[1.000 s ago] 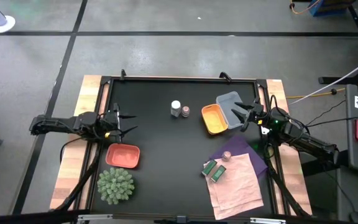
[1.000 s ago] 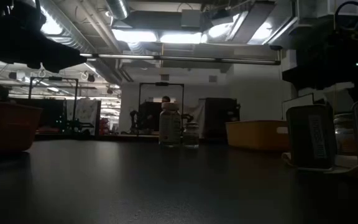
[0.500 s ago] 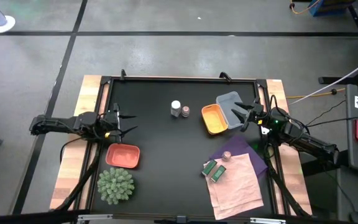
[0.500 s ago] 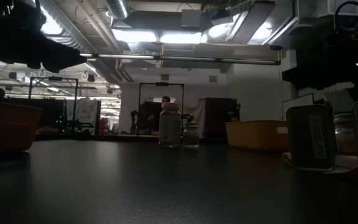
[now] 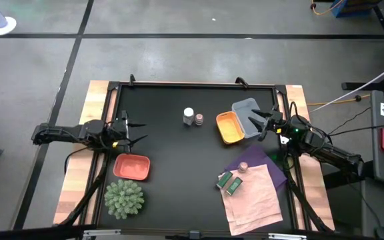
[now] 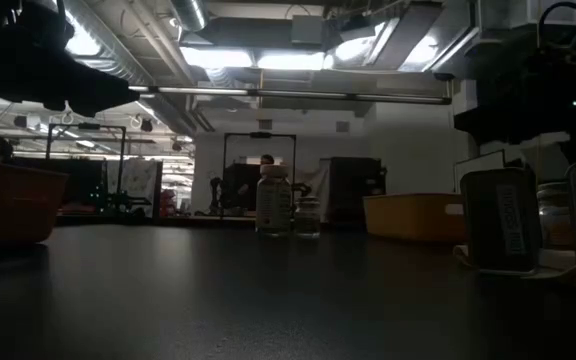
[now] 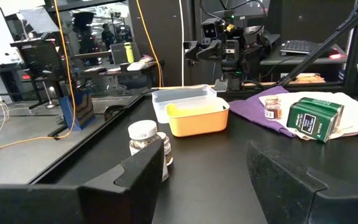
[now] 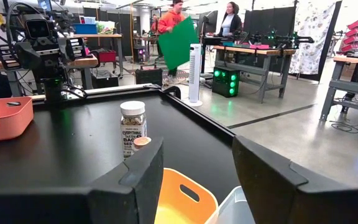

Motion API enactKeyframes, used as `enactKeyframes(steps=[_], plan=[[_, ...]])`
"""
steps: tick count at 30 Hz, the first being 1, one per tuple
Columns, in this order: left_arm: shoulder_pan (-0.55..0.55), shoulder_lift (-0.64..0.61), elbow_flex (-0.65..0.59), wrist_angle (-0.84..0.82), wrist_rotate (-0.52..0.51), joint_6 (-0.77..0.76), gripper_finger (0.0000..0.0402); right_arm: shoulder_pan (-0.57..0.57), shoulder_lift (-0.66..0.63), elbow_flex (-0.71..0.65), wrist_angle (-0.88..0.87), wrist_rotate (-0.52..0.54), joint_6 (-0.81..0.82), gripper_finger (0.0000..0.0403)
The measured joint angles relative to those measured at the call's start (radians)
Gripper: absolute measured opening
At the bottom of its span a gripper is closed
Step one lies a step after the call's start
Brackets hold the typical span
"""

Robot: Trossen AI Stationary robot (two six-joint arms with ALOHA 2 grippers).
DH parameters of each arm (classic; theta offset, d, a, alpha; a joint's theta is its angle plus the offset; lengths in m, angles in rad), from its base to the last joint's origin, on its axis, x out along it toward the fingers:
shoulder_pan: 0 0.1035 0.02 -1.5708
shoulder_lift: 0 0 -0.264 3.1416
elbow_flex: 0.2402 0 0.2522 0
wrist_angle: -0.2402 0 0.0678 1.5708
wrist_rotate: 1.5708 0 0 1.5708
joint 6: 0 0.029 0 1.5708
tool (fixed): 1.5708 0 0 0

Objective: Sort spices by type

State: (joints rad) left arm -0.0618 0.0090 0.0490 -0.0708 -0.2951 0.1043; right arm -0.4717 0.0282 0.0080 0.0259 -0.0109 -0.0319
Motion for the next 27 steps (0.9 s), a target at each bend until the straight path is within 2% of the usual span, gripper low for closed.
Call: enactKeyframes(steps=[13, 27], plan=[[0.000, 0.000, 0.000, 0.000, 0.000, 0.000, 0.0217, 0.000, 0.000, 0.000, 0.003, 0.000, 0.002, 0.0191], [0.000, 0.000, 0.000, 0.004, 0.000, -0.005, 0.0217, 0.000, 0.000, 0.000, 0.029, 0.030, 0.086, 0.0191]])
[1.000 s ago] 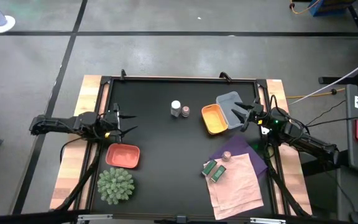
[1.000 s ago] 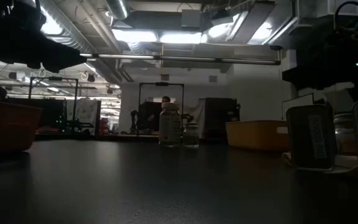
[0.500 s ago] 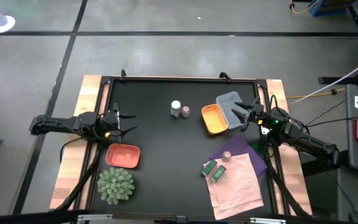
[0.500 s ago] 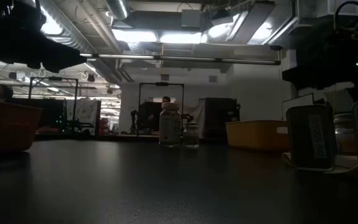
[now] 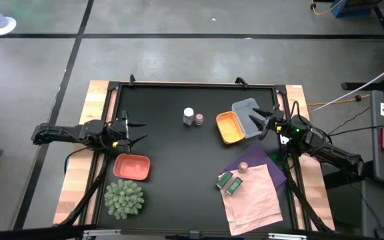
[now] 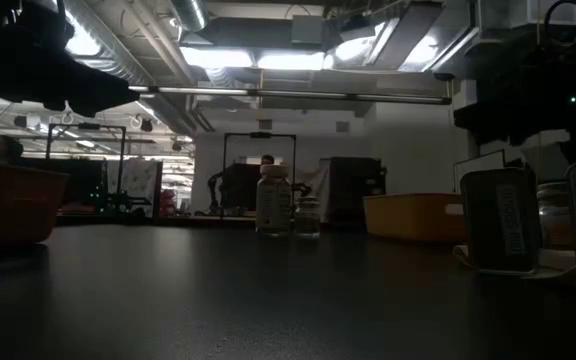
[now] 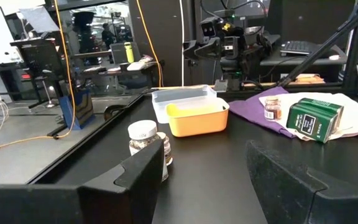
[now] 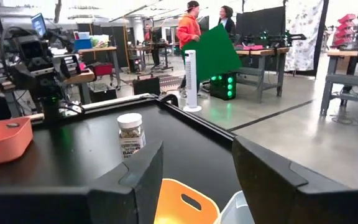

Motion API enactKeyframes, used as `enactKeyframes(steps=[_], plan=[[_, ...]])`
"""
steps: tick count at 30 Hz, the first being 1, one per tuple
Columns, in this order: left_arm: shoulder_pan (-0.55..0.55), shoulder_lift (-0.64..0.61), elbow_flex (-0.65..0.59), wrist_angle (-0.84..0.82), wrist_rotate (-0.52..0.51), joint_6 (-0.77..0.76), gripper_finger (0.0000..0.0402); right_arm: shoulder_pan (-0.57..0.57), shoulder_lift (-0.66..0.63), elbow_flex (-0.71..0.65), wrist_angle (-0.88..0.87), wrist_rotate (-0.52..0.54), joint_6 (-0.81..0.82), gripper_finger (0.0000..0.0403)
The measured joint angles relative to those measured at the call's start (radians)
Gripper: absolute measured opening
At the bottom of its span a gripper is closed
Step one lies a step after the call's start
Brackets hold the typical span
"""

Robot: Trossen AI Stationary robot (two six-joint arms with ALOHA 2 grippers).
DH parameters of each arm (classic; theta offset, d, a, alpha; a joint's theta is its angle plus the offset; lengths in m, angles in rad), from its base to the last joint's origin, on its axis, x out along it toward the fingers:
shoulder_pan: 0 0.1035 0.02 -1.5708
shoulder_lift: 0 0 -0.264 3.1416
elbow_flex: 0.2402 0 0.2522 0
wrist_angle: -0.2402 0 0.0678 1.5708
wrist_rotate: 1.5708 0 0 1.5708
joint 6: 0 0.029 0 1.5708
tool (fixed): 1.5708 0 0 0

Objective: Sort spices by type
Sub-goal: Put the top brown seasoning bottle into the transparent bin

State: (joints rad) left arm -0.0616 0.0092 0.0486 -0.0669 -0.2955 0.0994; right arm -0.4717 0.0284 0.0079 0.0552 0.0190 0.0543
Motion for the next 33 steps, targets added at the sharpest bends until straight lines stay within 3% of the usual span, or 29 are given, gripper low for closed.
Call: enactKeyframes(steps=[20, 24, 33], plan=[[0.000, 0.000, 0.000, 0.003, 0.000, -0.040, 0.0217, 0.000, 0.000, 0.000, -0.004, 0.027, 0.123, 0.0192], [0.000, 0.000, 0.000, 0.003, 0.000, -0.040, 0.0217, 0.000, 0.000, 0.000, 0.001, 0.027, 0.136, 0.0210], [0.000, 0.000, 0.000, 0.003, 0.000, -0.025, 0.0217, 0.000, 0.000, 0.000, 0.005, -0.050, 0.137, 0.0230]])
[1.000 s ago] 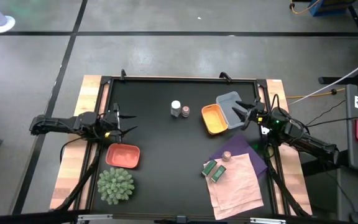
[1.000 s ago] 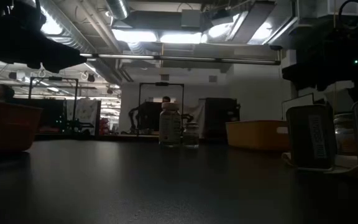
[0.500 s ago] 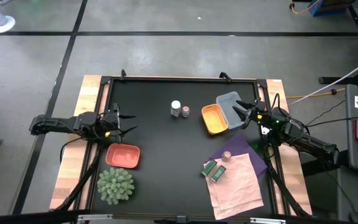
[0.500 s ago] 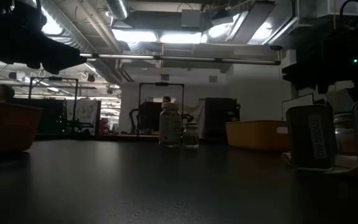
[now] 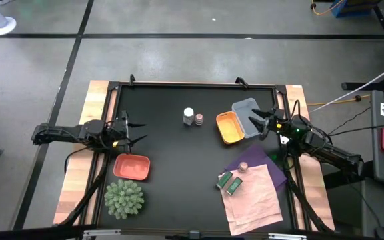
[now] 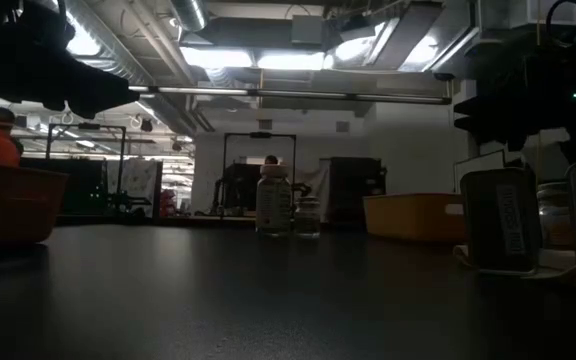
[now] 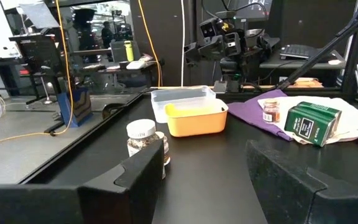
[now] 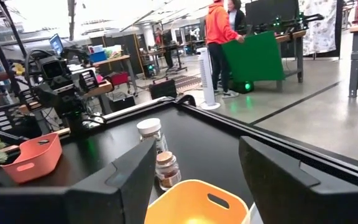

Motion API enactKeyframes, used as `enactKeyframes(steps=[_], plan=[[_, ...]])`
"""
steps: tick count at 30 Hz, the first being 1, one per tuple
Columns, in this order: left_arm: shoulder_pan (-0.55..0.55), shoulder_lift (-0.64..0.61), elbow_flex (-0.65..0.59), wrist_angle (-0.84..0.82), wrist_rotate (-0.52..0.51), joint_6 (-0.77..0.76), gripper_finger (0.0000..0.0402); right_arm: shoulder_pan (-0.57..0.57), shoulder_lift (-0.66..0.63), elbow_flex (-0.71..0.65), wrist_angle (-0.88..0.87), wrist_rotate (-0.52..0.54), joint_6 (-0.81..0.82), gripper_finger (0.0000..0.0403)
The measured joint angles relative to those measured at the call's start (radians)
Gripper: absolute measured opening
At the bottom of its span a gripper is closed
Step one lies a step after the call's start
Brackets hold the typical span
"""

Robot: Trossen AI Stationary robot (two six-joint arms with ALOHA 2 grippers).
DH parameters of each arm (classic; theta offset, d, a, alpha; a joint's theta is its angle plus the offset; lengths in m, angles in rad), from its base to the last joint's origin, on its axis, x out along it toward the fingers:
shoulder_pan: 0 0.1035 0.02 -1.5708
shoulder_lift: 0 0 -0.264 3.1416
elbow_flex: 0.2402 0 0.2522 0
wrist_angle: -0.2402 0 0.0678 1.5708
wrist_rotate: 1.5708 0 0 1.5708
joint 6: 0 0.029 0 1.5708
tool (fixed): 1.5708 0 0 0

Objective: Sort spices by type
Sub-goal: Put the top brown seasoning bottle into the transparent bin

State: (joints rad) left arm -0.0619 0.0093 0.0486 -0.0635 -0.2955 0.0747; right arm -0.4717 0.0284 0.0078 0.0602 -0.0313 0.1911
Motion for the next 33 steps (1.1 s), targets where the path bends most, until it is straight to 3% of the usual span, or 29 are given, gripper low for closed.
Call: enactKeyframes(steps=[11, 20, 25, 33], plan=[[0.000, 0.000, -0.003, 0.022, 0.000, -0.006, 0.0217, 0.000, 0.000, 0.017, -0.011, -0.050, -0.017, 0.0230], [0.000, 0.000, -0.003, 0.065, -0.012, 0.007, 0.0217, 0.000, 0.059, 0.167, -0.002, -0.110, -0.020, 0.0230], [0.000, 0.000, -0.003, 0.066, -0.031, 0.006, 0.0217, 0.000, 0.217, 0.235, -0.005, -0.123, -0.060, 0.0230], [0.000, 0.000, -0.002, 0.068, -0.046, 0.001, 0.0217, 0.000, 0.598, 0.385, -0.005, -0.123, -0.184, 0.0230]])
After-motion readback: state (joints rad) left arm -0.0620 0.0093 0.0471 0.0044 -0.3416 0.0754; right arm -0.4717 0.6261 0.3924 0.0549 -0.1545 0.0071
